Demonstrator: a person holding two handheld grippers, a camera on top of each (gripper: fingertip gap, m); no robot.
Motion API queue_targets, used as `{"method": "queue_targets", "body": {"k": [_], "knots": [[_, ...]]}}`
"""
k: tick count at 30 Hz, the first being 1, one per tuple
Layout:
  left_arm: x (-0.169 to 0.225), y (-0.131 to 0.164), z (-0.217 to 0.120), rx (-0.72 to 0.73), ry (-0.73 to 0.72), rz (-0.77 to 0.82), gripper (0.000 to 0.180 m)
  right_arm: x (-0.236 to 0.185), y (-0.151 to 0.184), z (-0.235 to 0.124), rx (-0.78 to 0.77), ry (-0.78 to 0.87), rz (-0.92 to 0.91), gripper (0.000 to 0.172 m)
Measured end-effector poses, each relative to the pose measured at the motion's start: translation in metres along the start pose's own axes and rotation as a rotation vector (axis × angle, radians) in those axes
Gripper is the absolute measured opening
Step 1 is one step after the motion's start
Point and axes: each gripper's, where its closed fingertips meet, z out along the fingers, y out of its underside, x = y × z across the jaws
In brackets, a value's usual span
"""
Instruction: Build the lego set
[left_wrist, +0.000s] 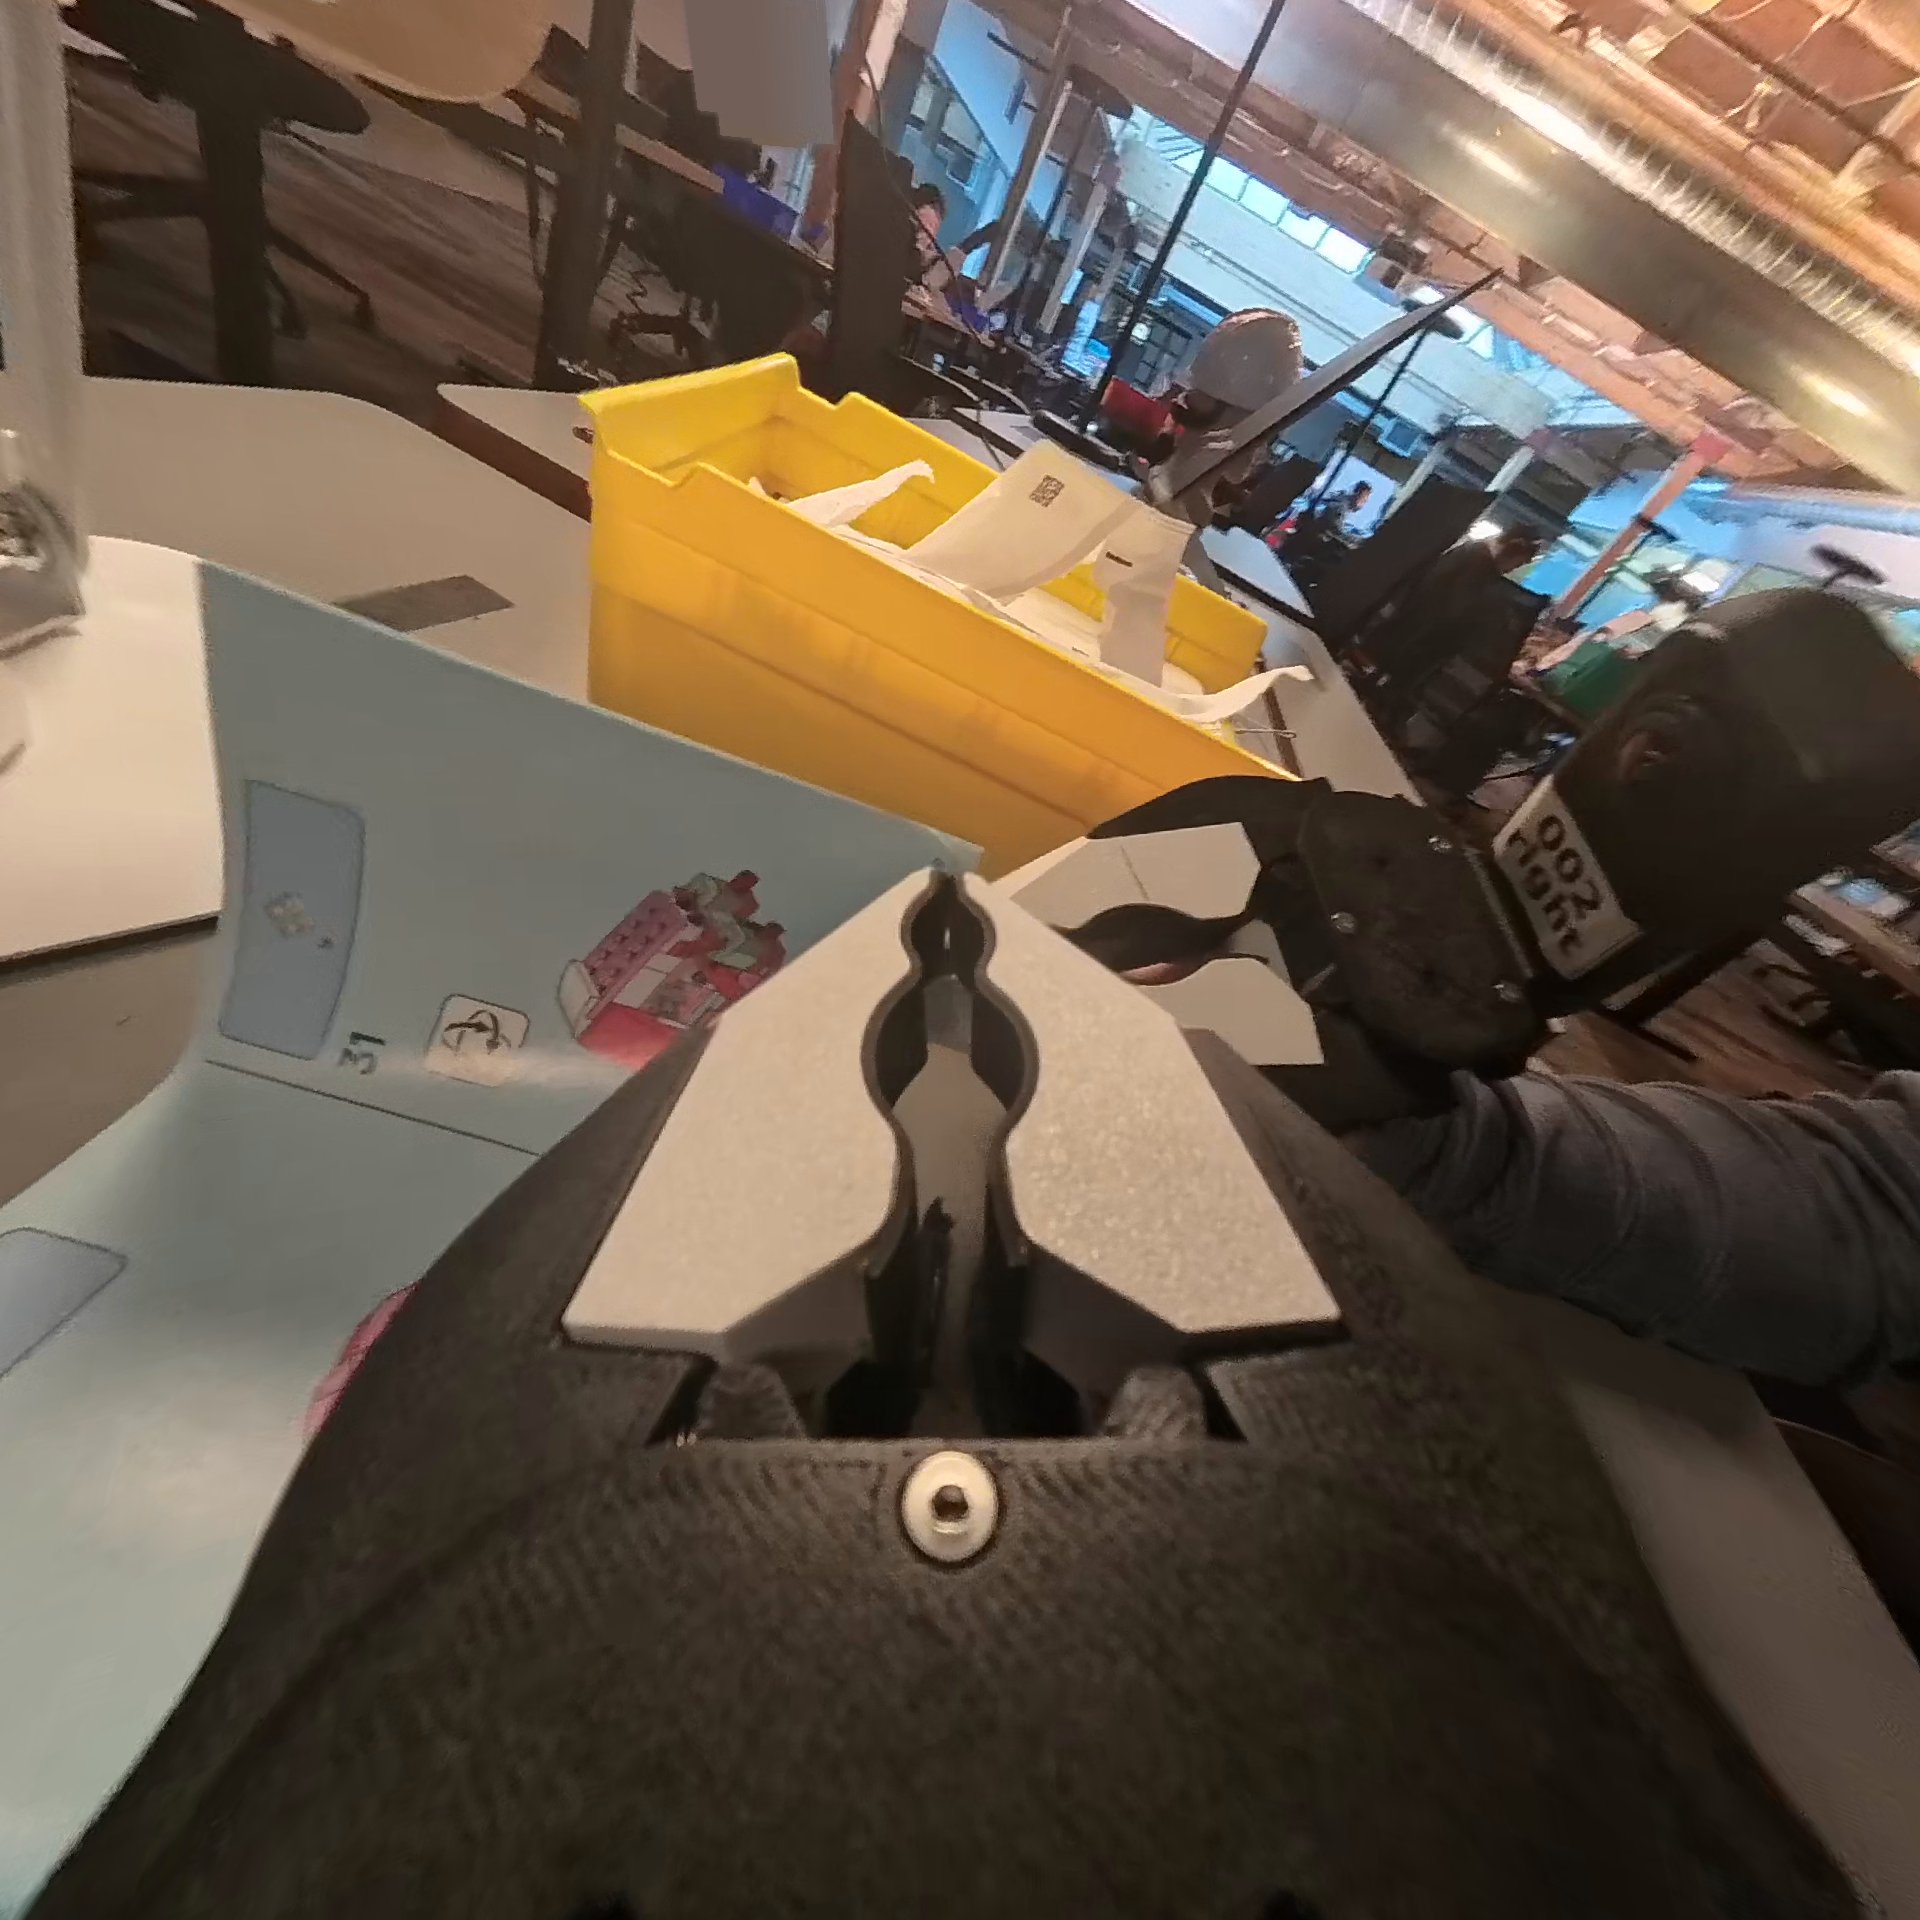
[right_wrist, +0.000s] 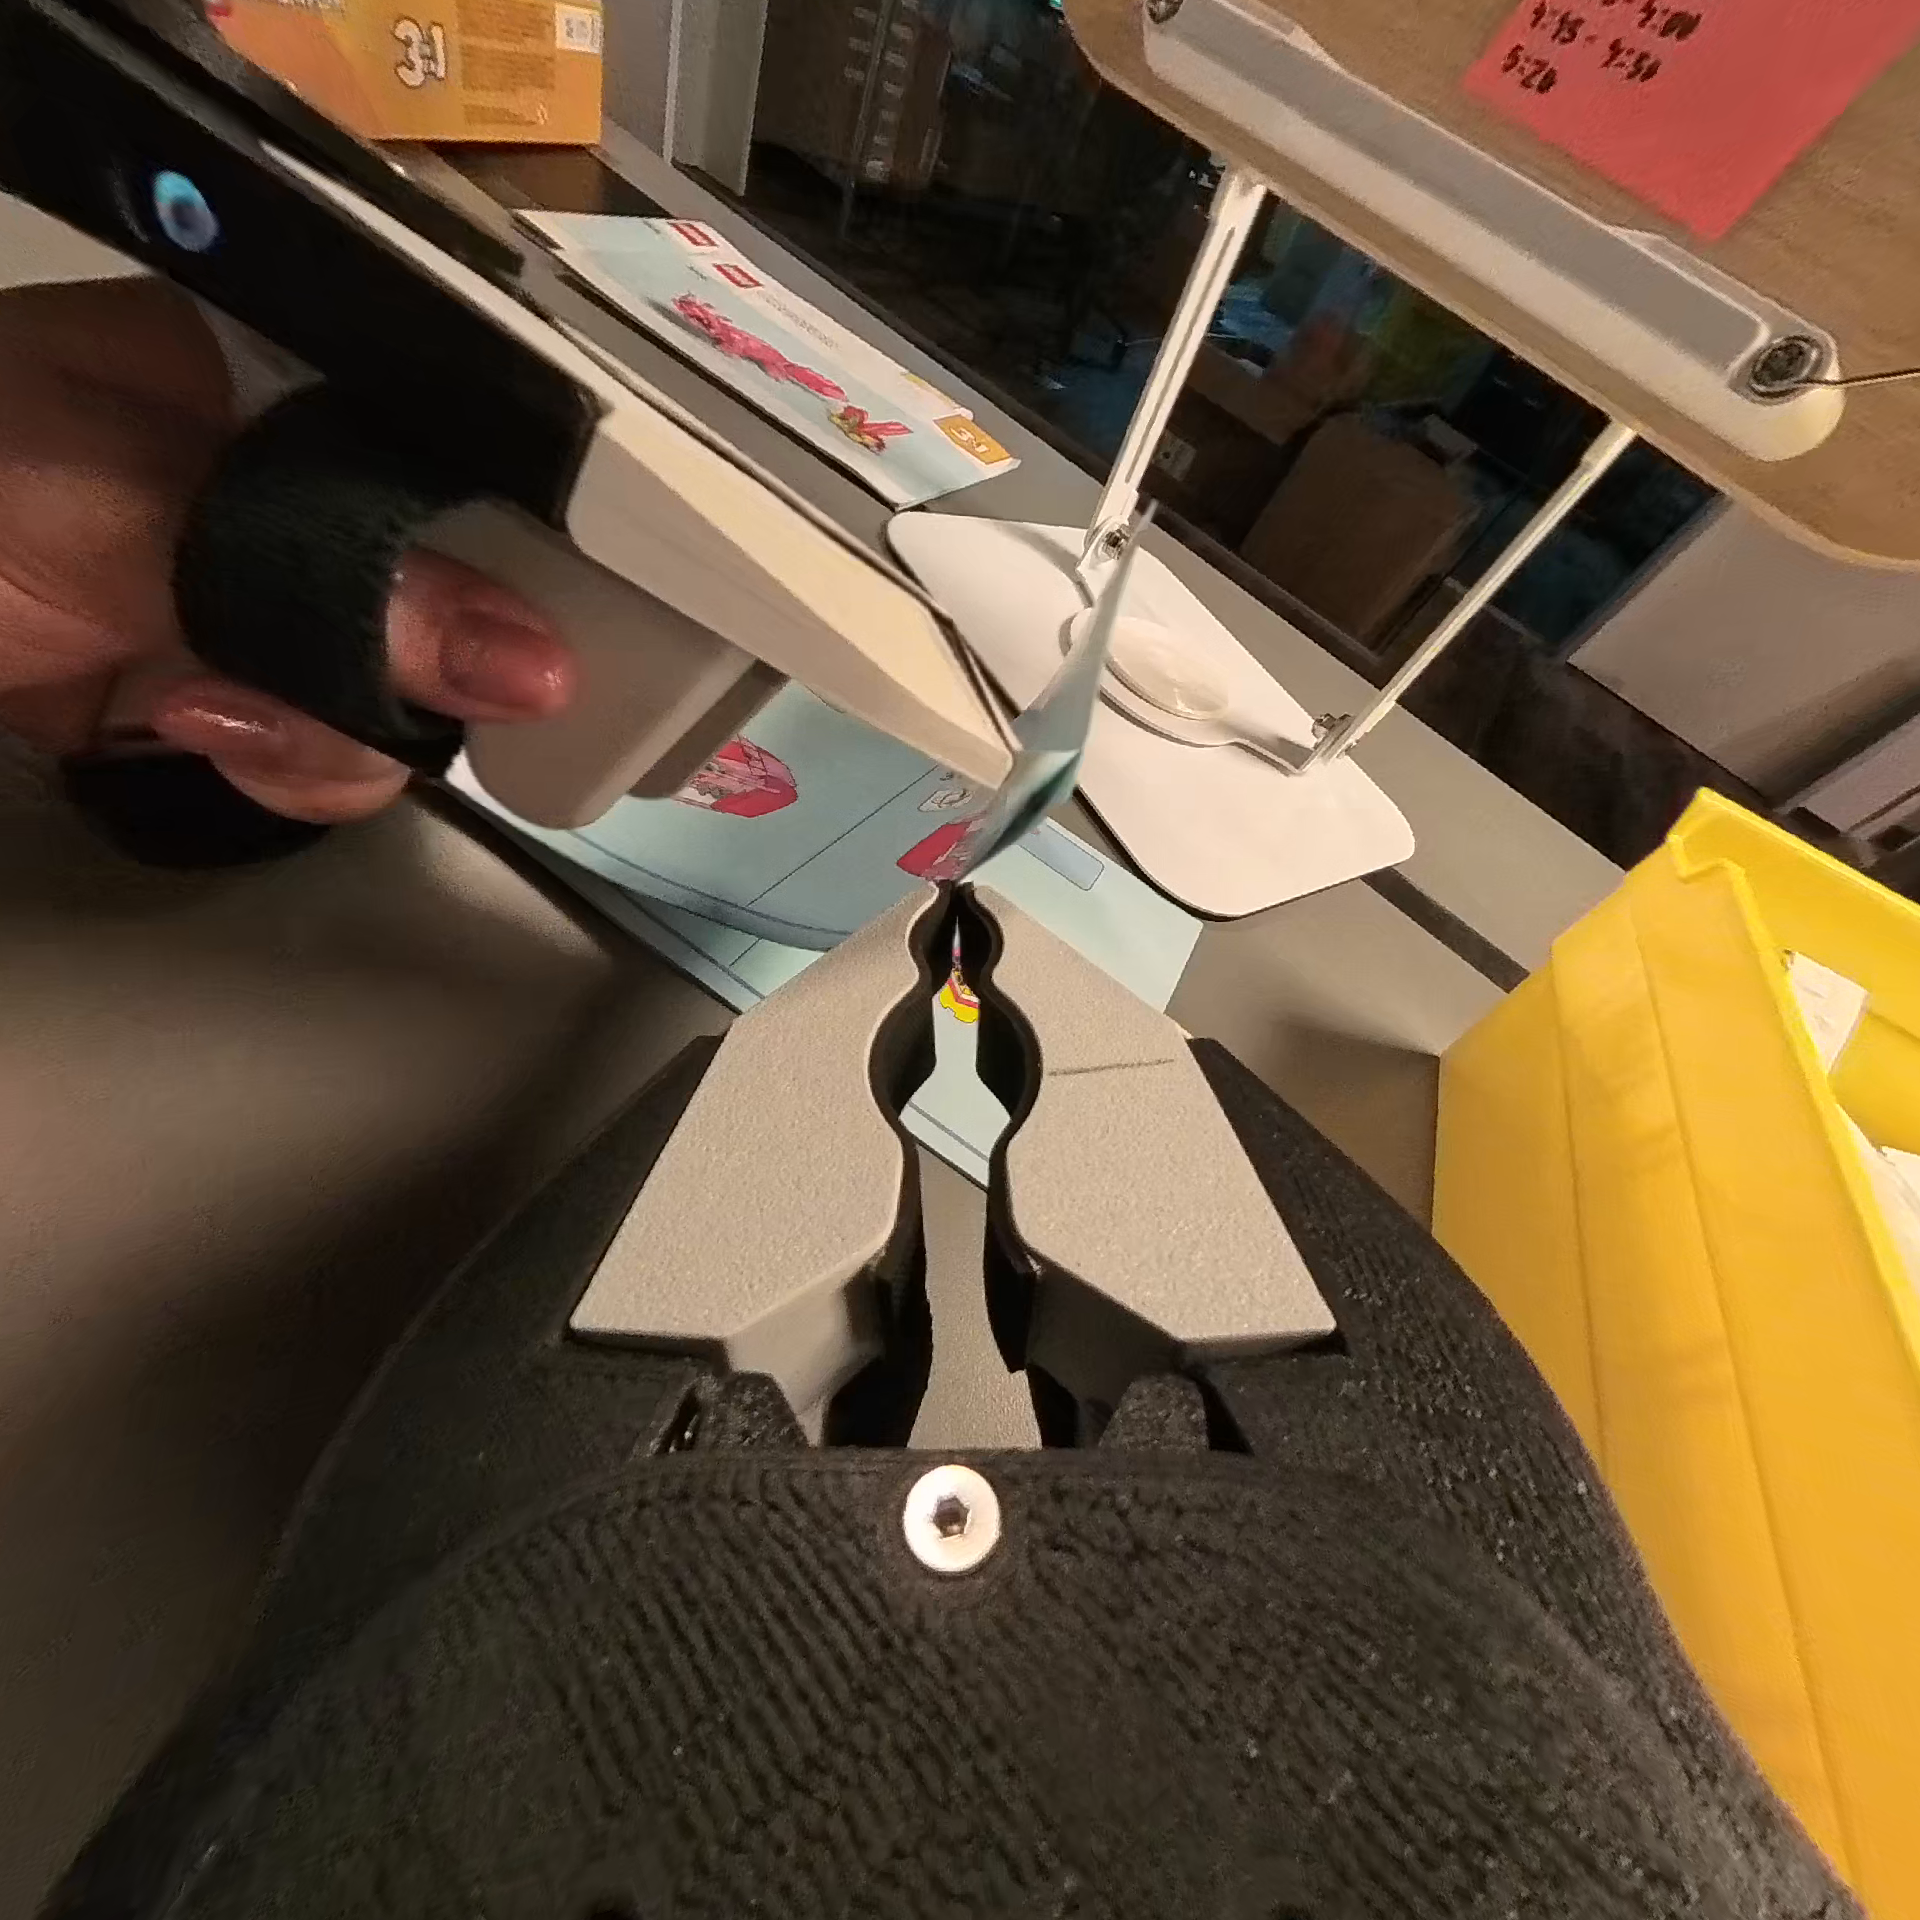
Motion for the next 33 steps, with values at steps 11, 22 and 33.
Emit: {"method": "queue_targets", "body": {"k": [11, 22, 33], "knots": [[-0.003, -0.008, -0.007, 0.024, -0.015, -0.022, 0.0, 0.0, 0.0, 0.0, 0.001, 0.009, -0.008, 0.0], [-0.014, -0.009, -0.006, 0.071, 0.057, -0.38, 0.029, 0.001, -0.001, 0.0, 0.004, 0.01, -0.005, 0.0], [-0.01, -0.008, -0.008, 0.076, 0.14, -0.46, 0.007, 0.001, -0.001, 0.0, 0.003, 0.012, 0.001, 0.0]]}}
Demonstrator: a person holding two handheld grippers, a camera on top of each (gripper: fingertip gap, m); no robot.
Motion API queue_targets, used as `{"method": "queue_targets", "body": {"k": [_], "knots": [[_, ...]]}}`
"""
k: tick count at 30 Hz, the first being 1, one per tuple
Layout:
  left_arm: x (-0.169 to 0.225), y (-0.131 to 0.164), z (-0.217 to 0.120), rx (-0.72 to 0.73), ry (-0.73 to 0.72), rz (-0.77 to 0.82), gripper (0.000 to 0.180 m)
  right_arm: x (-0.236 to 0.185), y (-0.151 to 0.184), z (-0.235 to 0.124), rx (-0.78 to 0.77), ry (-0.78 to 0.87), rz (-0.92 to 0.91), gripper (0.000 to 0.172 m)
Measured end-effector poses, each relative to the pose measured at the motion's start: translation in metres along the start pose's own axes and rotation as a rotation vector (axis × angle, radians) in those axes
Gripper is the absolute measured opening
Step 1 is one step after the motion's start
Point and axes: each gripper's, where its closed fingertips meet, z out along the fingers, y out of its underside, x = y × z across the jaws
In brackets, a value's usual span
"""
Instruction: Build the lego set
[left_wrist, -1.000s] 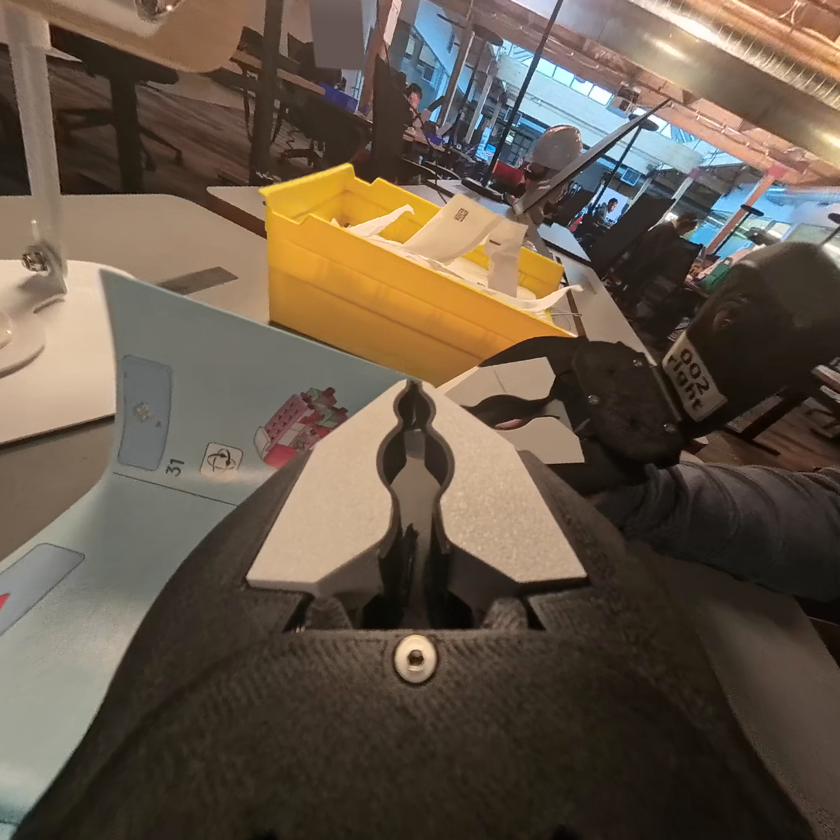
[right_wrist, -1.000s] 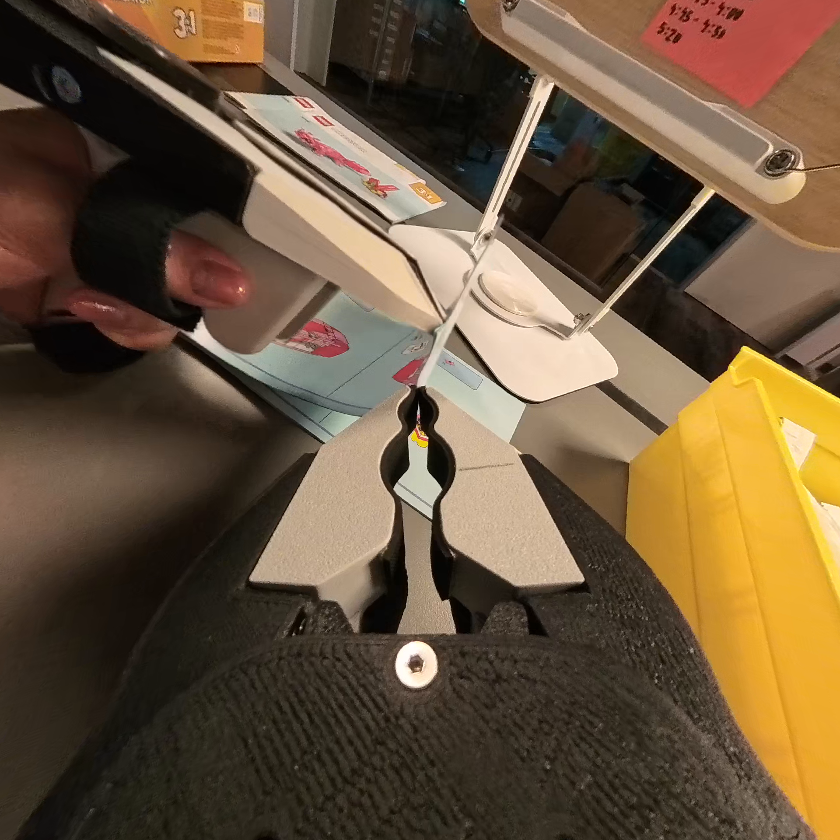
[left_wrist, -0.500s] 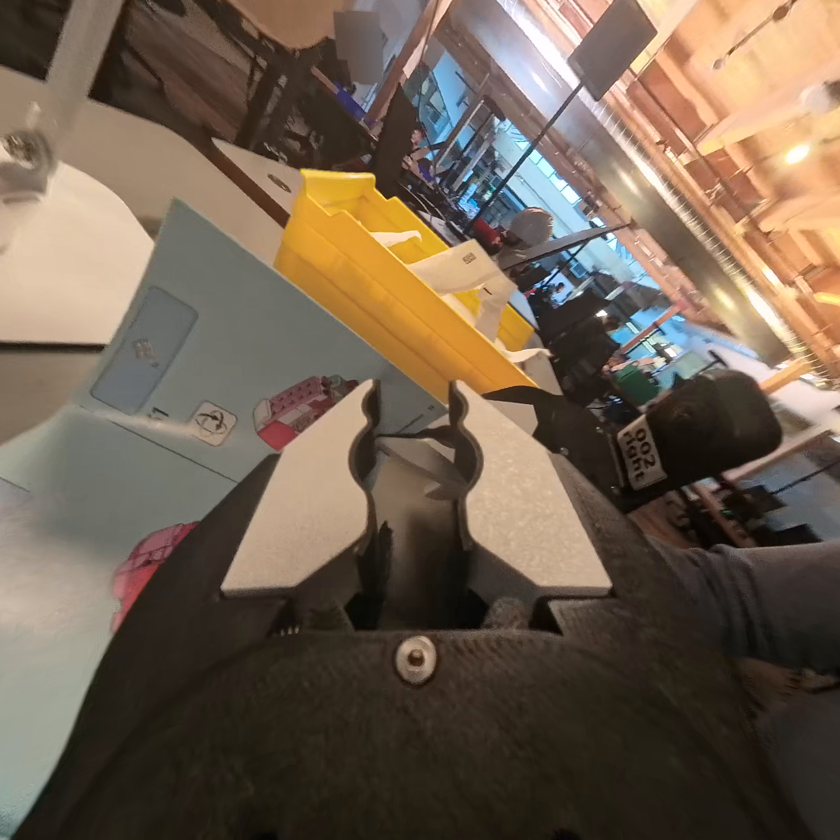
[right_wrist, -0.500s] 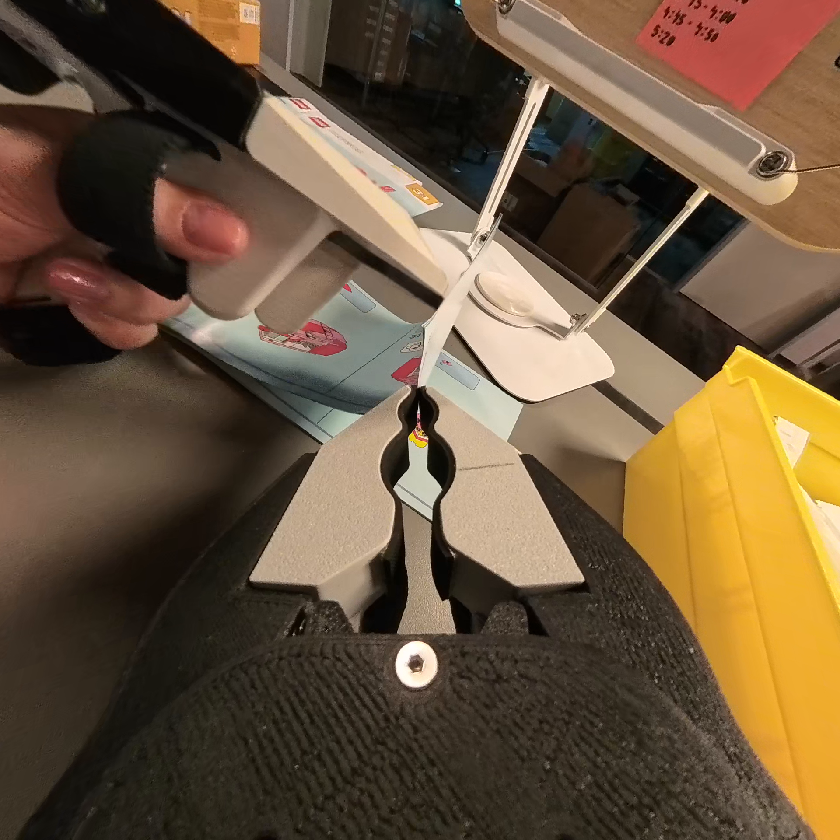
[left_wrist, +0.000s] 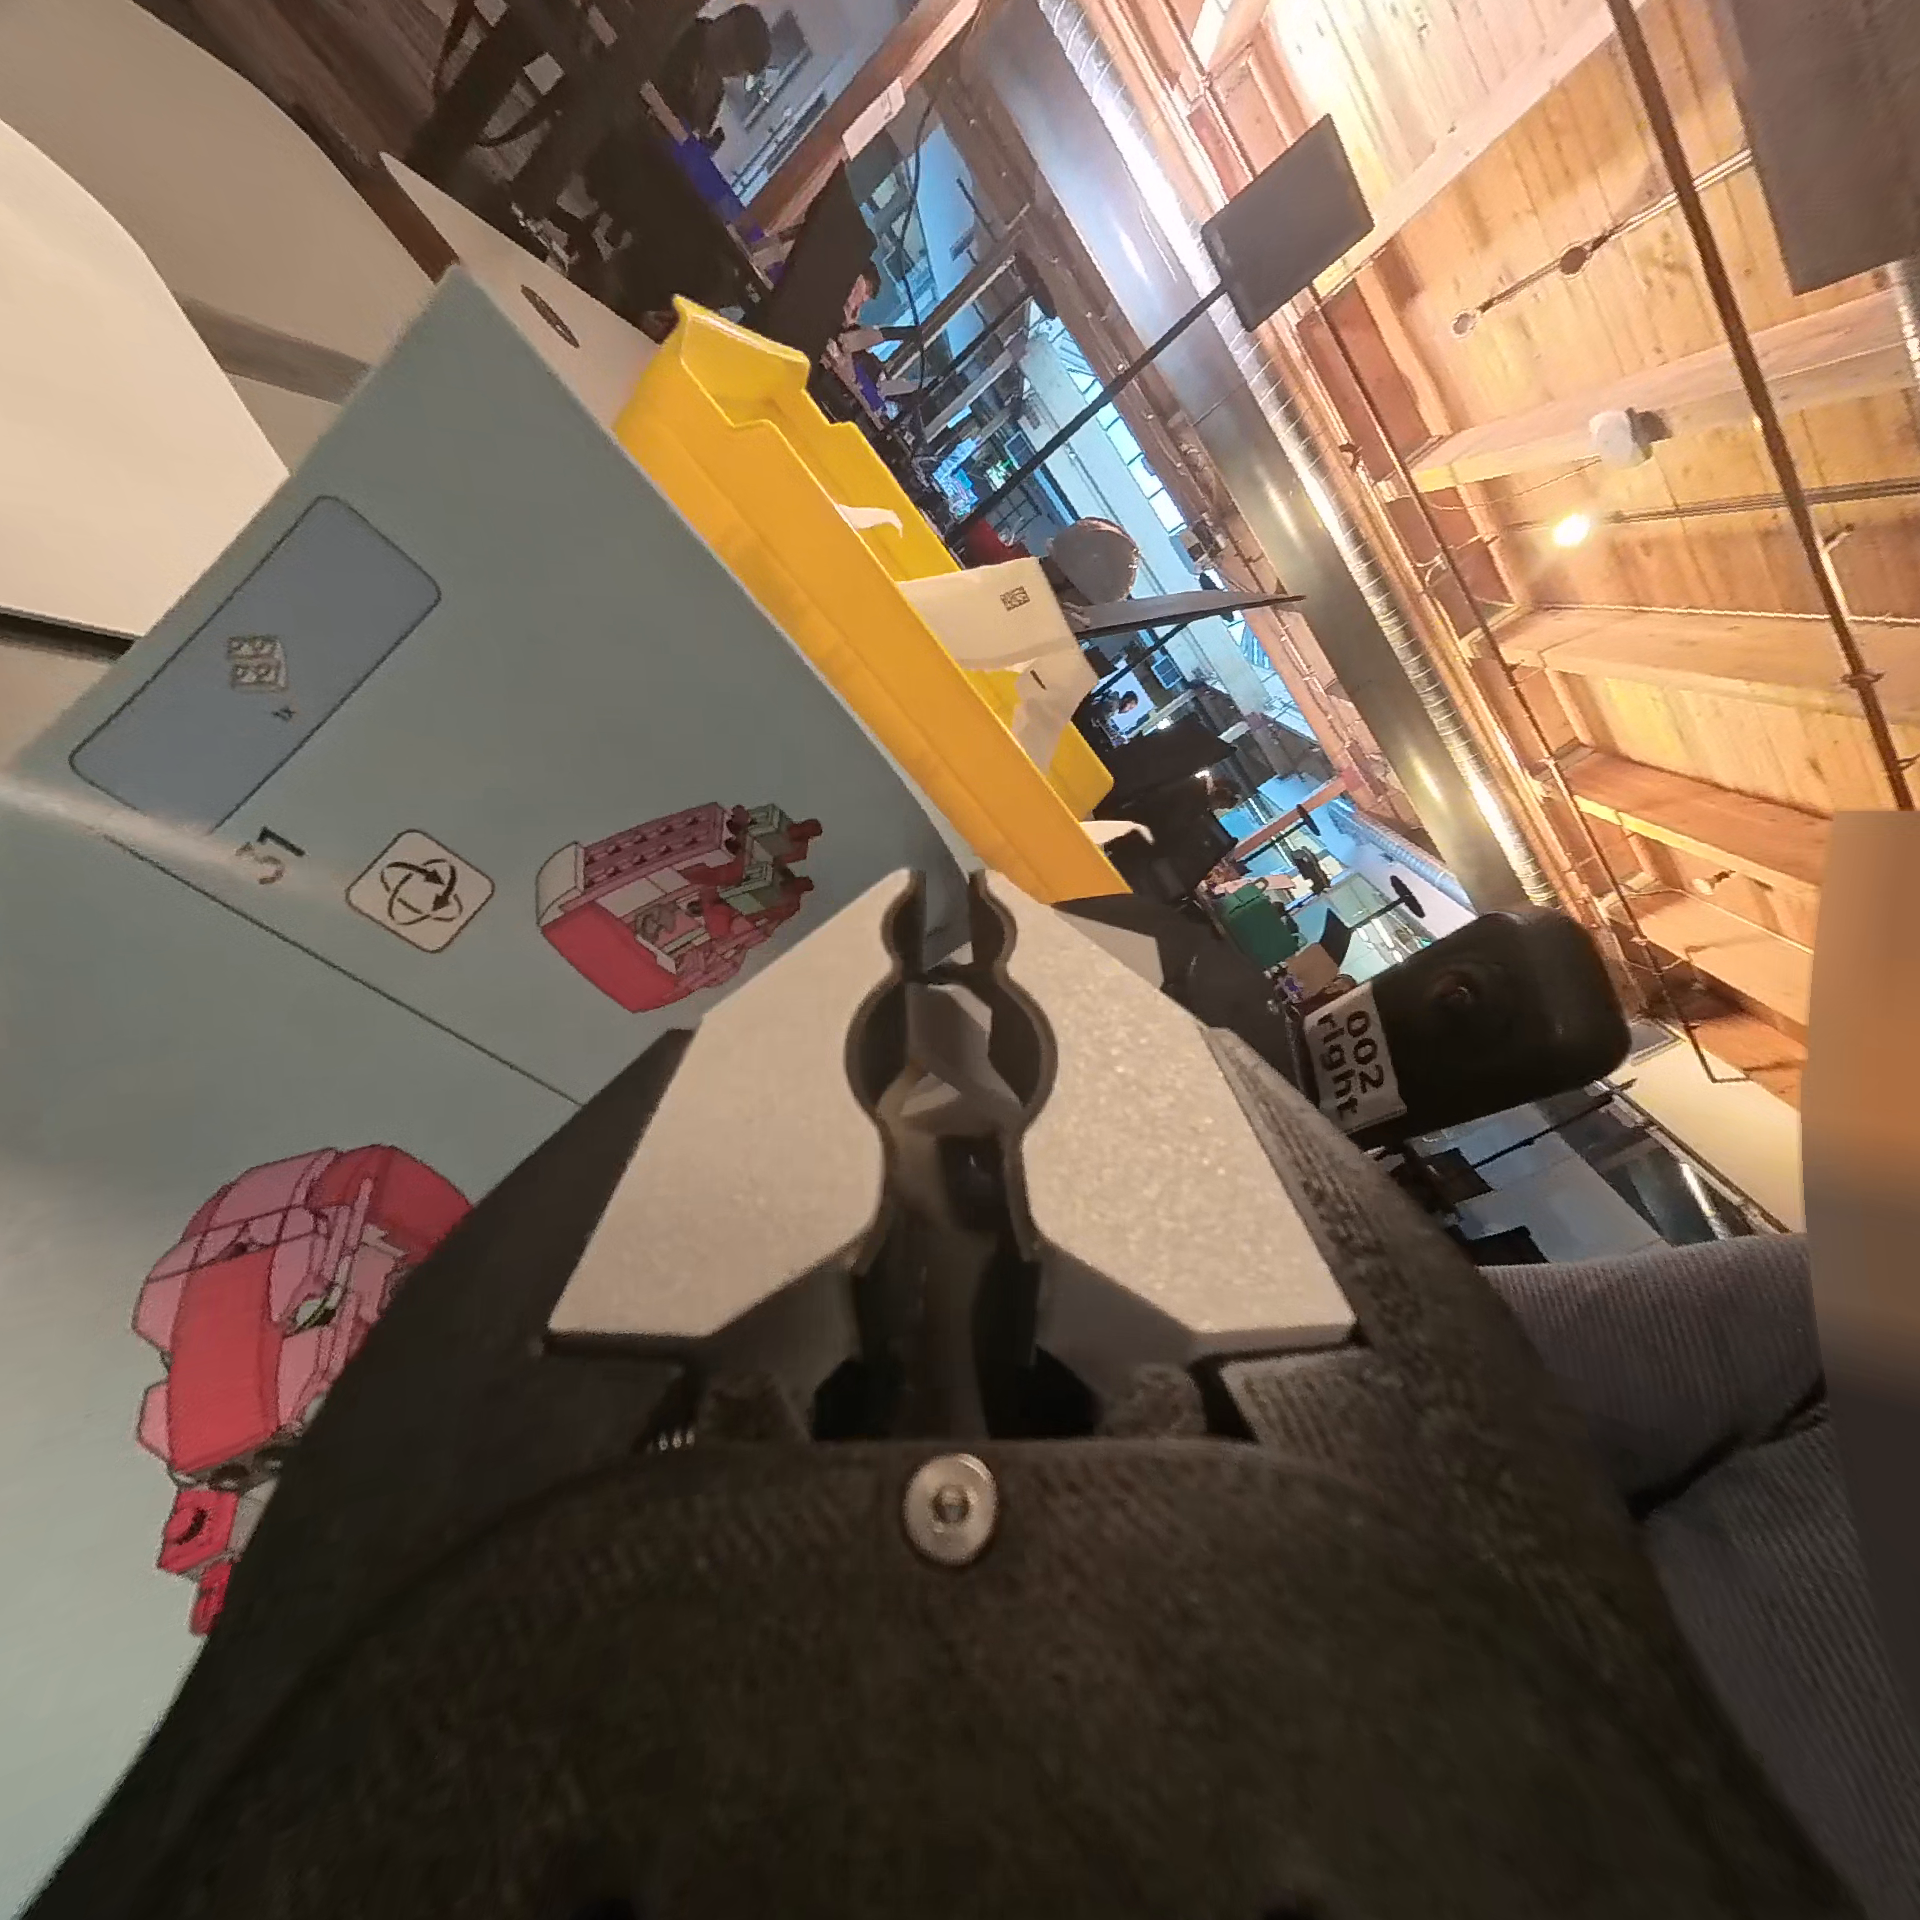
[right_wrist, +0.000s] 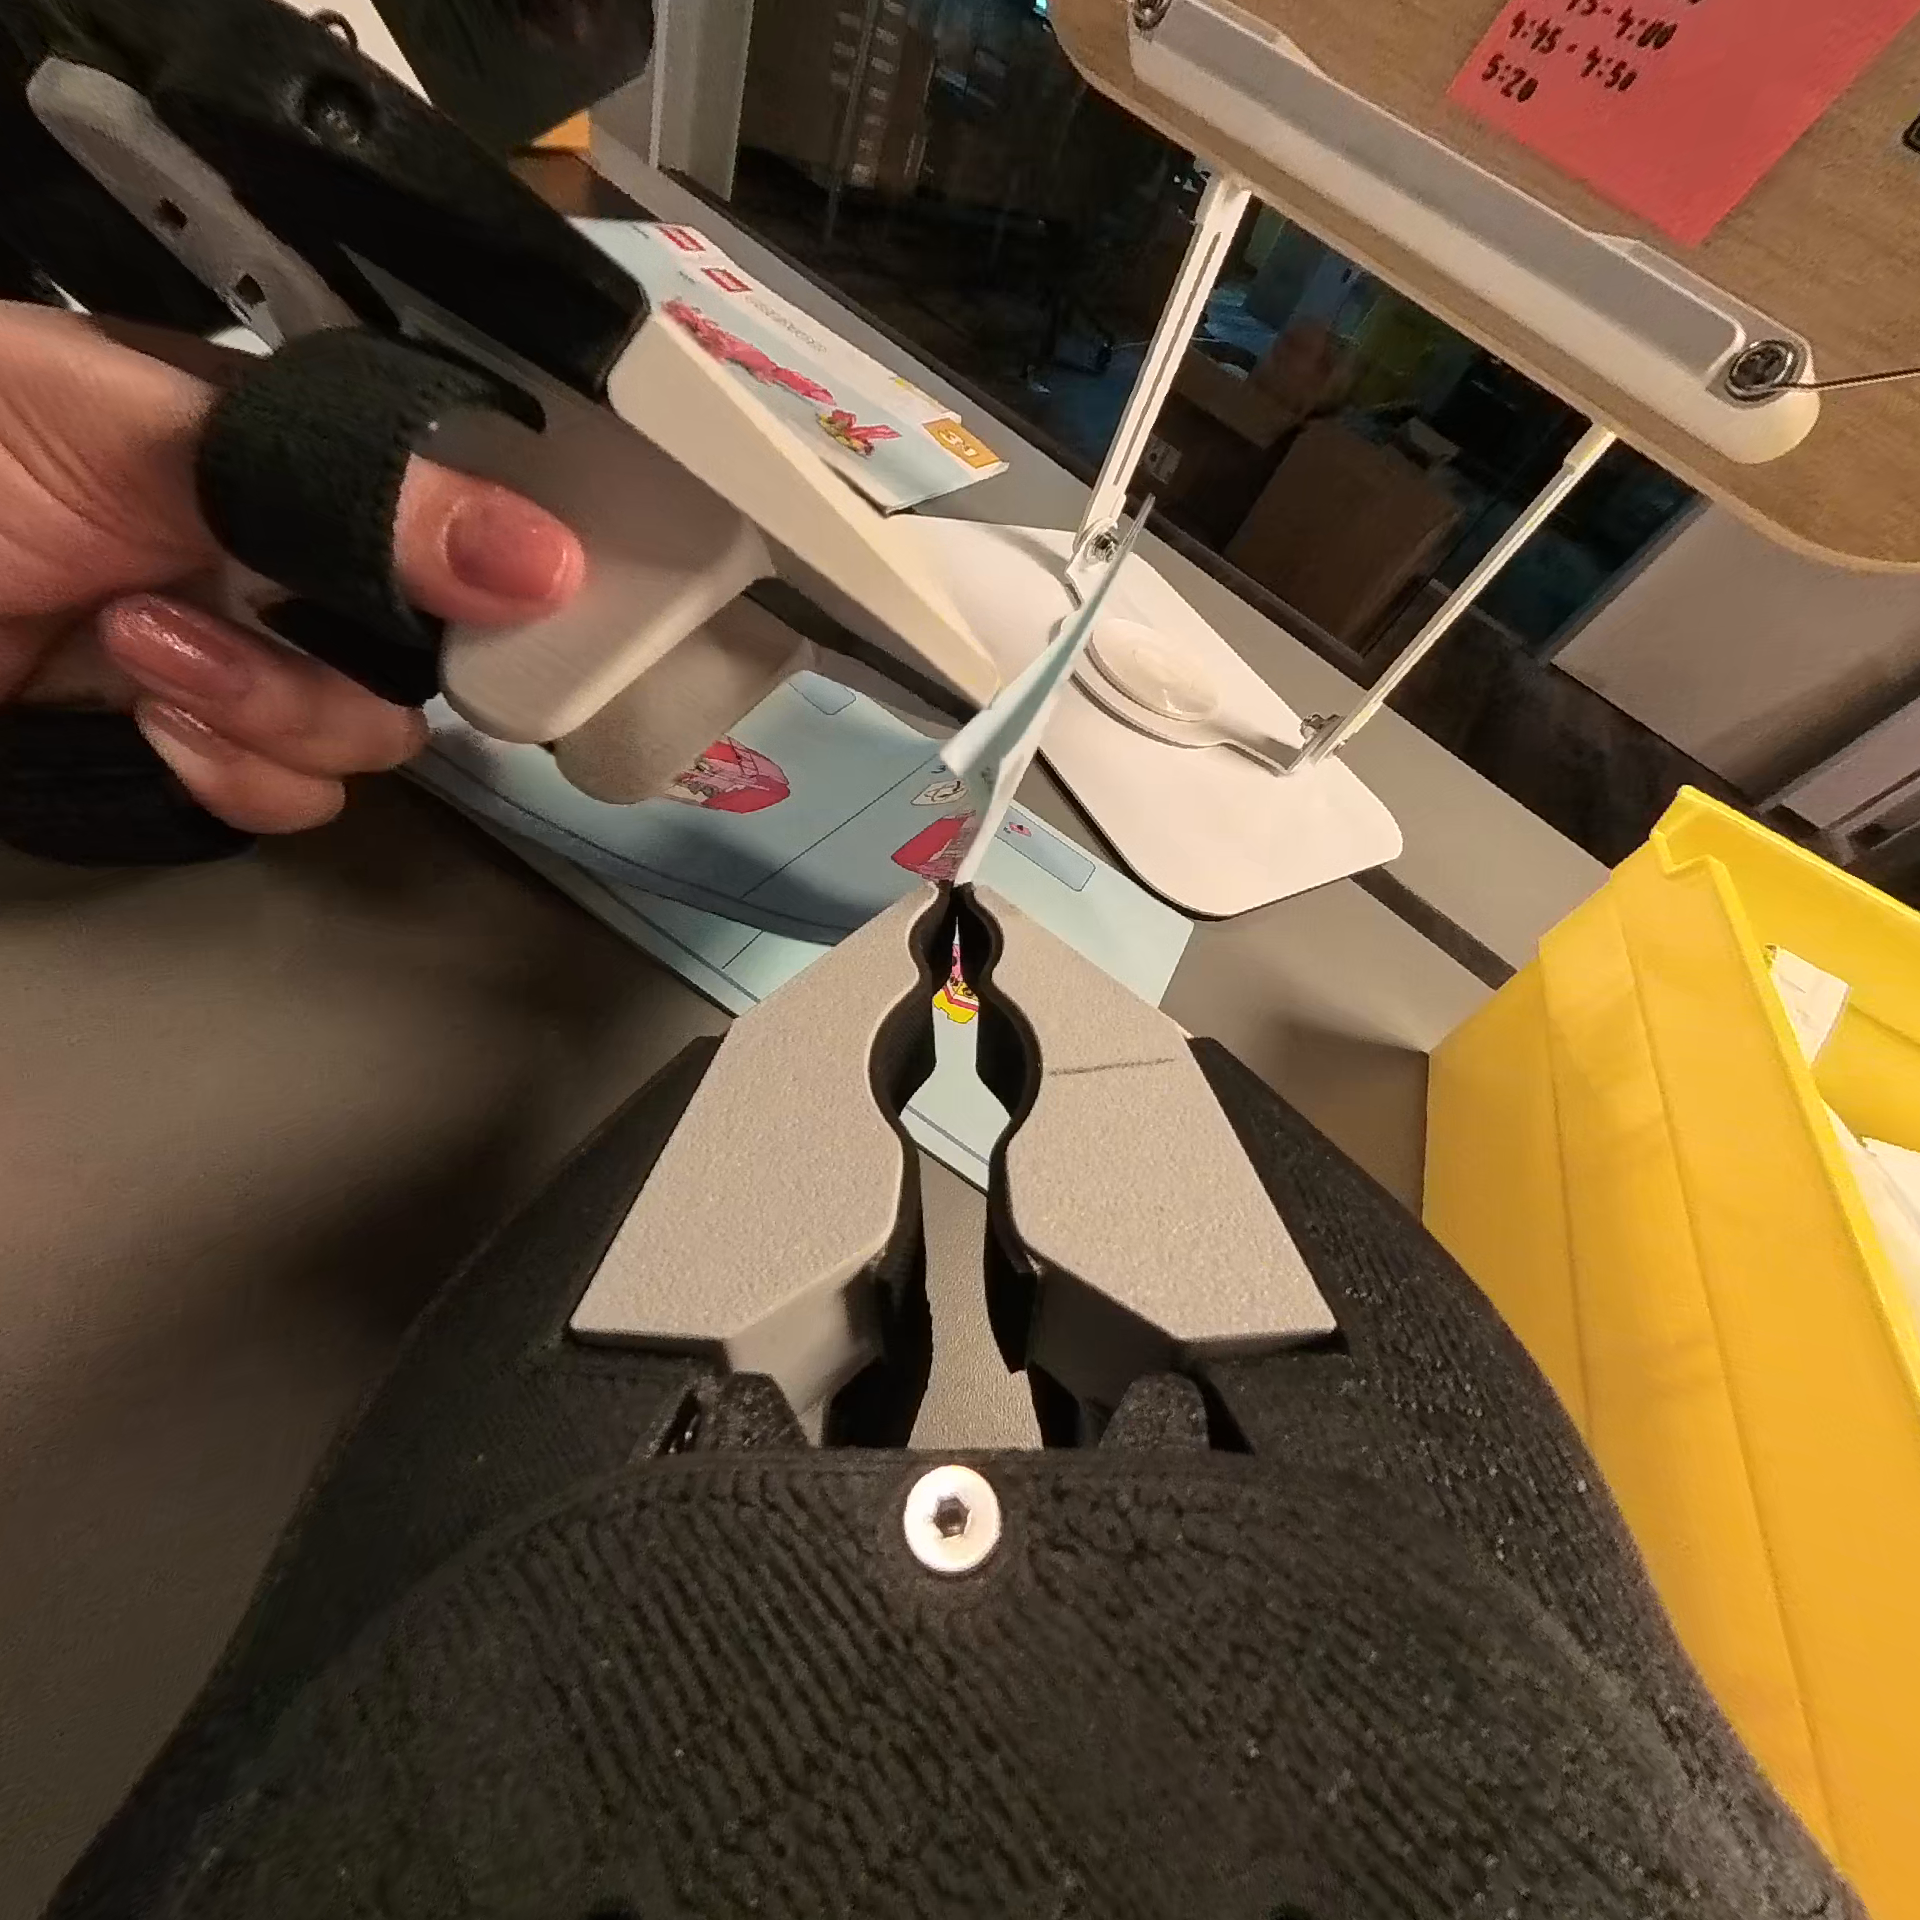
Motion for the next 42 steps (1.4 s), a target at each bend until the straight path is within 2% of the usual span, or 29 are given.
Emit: {"method": "queue_targets", "body": {"k": [3, 9, 21, 24, 27, 28, 30, 32, 42], "knots": [[0.001, 0.001, 0.0, -0.005, 0.019, -0.016, 0.001, 0.0, 0.0, 0.0, 0.0, 0.0, 0.002, 0.0], [0.003, 0.001, 0.0, 0.007, 0.046, -0.029, 0.0, -0.001, 0.0, 0.0, -0.001, -0.002, -0.003, 0.0], [0.012, -0.002, -0.001, 0.008, 0.032, 0.071, 0.0, -0.001, 0.0, 0.0, 0.001, 0.006, -0.015, 0.001], [0.007, 0.0, 0.001, -0.007, -0.031, 0.147, 0.0, -0.001, -0.001, 0.0, 0.003, 0.008, -0.017, 0.0], [0.003, 0.008, 0.004, -0.077, -0.112, 0.3, 0.0, 0.0, 0.0, 0.0, 0.0, 0.008, -0.014, 0.0], [0.002, 0.01, 0.004, -0.098, -0.133, 0.341, 0.013, 0.0, 0.0, 0.0, 0.0, 0.008, -0.013, 0.0], [0.0, 0.015, 0.005, -0.134, -0.147, 0.389, 0.027, 0.0, 0.0, 0.0, 0.0, 0.007, -0.009, 0.0], [0.001, 0.017, 0.005, -0.144, -0.139, 0.404, 0.029, 0.0, 0.0, 0.0, 0.001, 0.007, -0.006, 0.0], [0.008, 0.015, 0.003, -0.114, -0.072, 0.375, 0.007, 0.0, 0.0, 0.0, -0.002, 0.005, -0.008, 0.0]]}}
